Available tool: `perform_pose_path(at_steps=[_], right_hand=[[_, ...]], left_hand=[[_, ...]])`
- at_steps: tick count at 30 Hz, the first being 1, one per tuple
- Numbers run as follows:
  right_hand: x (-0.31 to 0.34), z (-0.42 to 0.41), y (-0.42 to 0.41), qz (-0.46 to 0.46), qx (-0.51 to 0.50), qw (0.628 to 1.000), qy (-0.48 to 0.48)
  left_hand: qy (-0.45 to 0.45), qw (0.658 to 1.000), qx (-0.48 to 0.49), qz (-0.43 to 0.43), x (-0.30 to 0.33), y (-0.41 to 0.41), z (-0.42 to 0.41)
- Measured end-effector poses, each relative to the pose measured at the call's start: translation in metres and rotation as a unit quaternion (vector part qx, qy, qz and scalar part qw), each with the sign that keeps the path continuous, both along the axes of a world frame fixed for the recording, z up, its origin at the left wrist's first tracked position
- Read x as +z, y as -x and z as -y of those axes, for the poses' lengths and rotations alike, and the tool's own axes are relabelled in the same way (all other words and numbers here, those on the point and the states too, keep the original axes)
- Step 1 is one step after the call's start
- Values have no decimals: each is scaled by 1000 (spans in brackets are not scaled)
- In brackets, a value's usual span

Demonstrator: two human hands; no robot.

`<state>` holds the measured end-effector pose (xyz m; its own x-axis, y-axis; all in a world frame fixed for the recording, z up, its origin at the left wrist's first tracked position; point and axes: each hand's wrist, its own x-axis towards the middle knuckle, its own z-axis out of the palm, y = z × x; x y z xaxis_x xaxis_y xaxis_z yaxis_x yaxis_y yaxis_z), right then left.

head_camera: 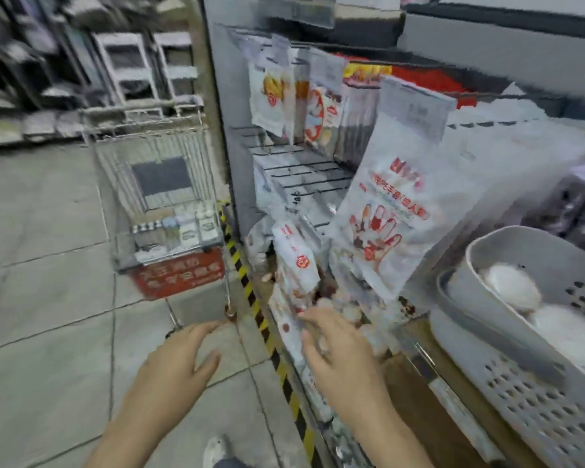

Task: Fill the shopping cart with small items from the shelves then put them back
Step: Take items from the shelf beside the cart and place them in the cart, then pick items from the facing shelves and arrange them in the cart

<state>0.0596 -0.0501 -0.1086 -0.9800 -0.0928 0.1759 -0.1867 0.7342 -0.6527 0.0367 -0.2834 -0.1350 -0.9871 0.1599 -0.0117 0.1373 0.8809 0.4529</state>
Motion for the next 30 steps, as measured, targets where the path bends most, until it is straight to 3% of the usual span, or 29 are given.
perform_pose_path(at_steps=[6,13,19,30], right_hand=[[-34,89,63,92,86,992,30],[-66,172,137,180,112,977,34],[-91,206,189,212,83,973,27],[-130,217,311,288,60,956,-15]], left_hand=[[-18,988,151,15,-6,10,97],[-10,976,217,24,-14,55,204],[-1,979,199,49,-23,121,259],[-21,988,114,99,-54,268,254]])
